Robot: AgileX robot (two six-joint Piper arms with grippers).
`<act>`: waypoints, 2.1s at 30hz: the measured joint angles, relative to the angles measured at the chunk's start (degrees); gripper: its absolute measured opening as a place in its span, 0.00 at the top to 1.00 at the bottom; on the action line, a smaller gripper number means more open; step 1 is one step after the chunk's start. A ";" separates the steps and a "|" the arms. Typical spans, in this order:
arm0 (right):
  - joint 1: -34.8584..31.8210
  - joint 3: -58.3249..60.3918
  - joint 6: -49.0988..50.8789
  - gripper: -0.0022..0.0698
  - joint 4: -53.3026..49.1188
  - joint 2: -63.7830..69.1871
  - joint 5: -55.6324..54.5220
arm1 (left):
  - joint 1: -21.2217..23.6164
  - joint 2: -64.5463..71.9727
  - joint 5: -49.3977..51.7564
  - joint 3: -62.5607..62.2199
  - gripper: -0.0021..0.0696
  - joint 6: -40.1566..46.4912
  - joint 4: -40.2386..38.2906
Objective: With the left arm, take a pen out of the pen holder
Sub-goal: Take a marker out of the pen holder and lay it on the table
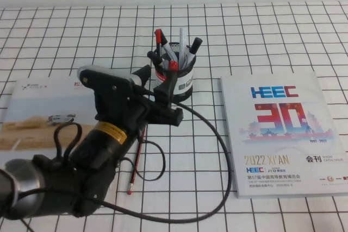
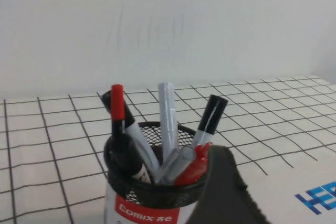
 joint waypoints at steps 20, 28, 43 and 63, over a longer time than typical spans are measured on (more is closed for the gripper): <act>0.00 0.00 0.00 0.99 0.00 0.00 0.00 | 1.78 10.95 7.46 -18.75 0.43 6.83 13.54; 0.00 0.00 0.00 0.99 0.00 0.00 0.00 | 4.23 17.20 12.80 -28.27 0.43 7.03 13.54; 0.00 0.00 0.00 0.99 0.00 0.00 0.00 | 5.06 22.59 16.55 -37.98 0.43 7.39 13.99; 0.00 0.00 0.00 0.99 0.00 0.00 0.00 | 5.06 22.06 22.60 -39.47 0.51 7.20 14.53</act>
